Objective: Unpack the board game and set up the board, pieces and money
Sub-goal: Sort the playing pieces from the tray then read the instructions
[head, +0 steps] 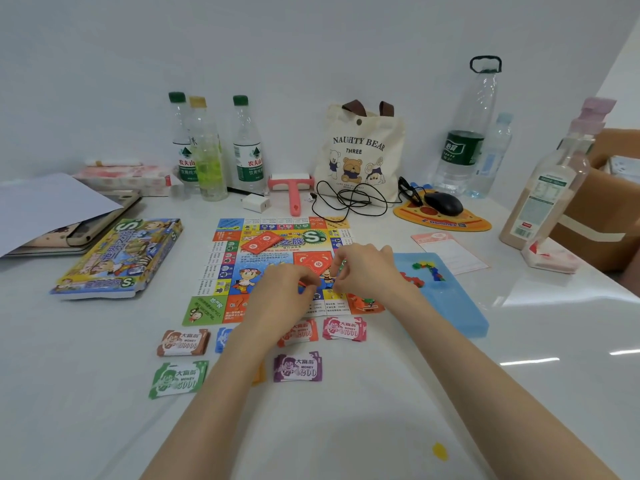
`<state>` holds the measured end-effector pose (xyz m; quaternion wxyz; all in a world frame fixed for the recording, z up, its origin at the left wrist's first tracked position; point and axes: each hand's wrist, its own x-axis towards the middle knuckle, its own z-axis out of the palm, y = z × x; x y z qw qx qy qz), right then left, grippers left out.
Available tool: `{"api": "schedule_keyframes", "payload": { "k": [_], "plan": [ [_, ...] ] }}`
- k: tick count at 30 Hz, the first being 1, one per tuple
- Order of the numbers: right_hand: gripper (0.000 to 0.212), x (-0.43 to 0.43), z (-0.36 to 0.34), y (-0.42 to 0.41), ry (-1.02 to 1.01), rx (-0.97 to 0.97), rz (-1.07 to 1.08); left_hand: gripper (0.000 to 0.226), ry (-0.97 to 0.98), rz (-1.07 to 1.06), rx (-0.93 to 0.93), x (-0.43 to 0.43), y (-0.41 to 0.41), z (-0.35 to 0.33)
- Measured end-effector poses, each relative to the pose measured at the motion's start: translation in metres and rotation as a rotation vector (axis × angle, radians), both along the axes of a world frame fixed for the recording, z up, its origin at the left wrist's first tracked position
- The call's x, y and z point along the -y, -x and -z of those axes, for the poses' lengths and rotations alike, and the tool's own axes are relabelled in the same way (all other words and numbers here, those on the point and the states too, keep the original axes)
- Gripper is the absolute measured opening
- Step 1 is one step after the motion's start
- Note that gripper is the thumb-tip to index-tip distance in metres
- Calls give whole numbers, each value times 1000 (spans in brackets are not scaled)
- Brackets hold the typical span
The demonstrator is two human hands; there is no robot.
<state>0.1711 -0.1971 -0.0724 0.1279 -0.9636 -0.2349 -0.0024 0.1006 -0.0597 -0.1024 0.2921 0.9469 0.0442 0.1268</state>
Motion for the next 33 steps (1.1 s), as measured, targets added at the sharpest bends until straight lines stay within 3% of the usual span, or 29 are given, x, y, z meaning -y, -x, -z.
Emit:
{"api": "schedule_keyframes", "payload": {
  "k": [8, 16, 21, 33],
  "plan": [
    [11, 8, -8, 8, -115, 76, 4, 23, -57, 16, -30, 5, 1, -1],
    [6, 52, -33, 45, -352, -118, -103, 19, -39, -33, 6, 11, 6, -10],
    [9, 77, -32, 73, -290, -262, -213, 19, -16, -44, 38, 14, 12, -16],
    [38, 120, -30, 114, 174, -561, -287, 20, 35, 6, 47, 28, 43, -19]
  ]
}}
